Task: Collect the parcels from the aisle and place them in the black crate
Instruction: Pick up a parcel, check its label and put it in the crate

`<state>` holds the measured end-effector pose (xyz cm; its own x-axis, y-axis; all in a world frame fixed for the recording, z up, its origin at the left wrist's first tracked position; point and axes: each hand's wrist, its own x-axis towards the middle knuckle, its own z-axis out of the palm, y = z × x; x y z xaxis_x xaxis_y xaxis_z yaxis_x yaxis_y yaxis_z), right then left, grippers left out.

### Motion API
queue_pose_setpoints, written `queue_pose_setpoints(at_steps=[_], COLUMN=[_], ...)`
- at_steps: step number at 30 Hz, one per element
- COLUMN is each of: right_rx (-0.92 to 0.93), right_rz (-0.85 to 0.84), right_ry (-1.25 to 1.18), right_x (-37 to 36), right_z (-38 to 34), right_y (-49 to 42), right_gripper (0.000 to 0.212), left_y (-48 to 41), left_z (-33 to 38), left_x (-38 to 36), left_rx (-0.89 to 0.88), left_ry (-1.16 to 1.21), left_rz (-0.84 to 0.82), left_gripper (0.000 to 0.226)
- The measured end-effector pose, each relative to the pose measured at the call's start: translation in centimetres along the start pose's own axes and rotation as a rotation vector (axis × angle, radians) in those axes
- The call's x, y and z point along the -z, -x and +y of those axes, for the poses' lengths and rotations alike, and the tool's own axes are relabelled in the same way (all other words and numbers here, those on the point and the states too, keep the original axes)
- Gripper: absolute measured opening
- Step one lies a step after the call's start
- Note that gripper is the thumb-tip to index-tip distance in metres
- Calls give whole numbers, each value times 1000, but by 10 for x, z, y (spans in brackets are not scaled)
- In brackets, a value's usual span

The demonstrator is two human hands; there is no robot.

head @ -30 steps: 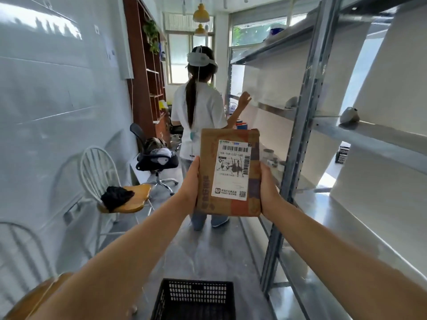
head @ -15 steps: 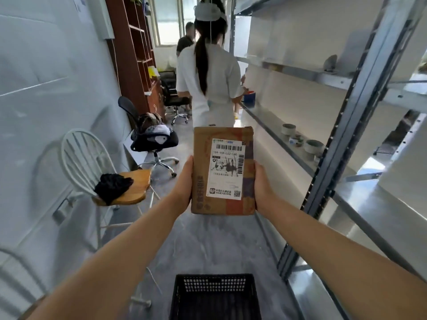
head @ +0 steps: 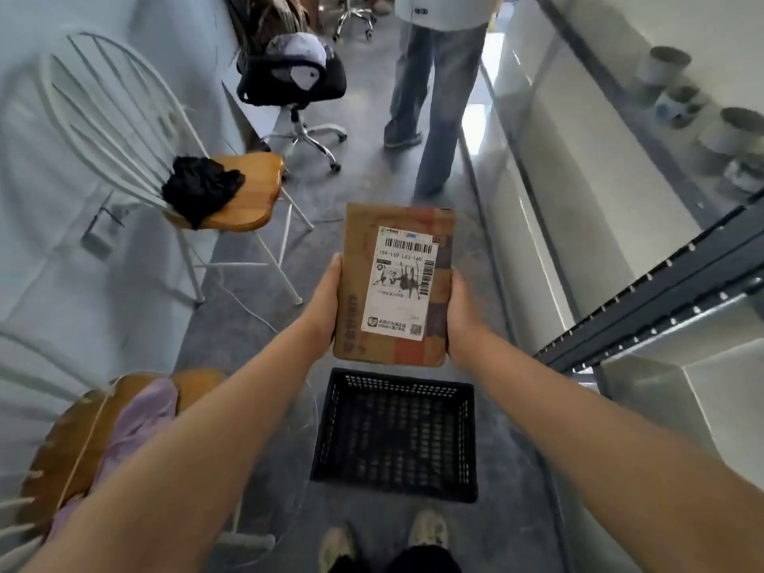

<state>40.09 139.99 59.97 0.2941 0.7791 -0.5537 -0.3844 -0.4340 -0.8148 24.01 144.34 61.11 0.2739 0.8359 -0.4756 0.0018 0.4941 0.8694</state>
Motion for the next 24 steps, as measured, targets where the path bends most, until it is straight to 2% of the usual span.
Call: queue_pose_setpoints(at_steps=[5, 13, 21, 24], right_rx=[-244, -473, -579, -618], right_rz=[115, 128, 264, 272], right_ry=[35, 7, 22, -7], right_x=[4, 2, 35, 48], right_z=[87, 261, 444, 495], right_y=[-52, -145, -226, -246], right_gripper=[50, 50, 45, 53], left_y=[-53, -140, -197, -214], left_z=[-86, -263, -436, -483], left_x=[29, 93, 130, 132], left_rx=[231, 490, 649, 682], left_ry=[18, 59, -55, -84], left_rz=[-34, 43, 62, 72], left_gripper=[62, 58, 54, 52])
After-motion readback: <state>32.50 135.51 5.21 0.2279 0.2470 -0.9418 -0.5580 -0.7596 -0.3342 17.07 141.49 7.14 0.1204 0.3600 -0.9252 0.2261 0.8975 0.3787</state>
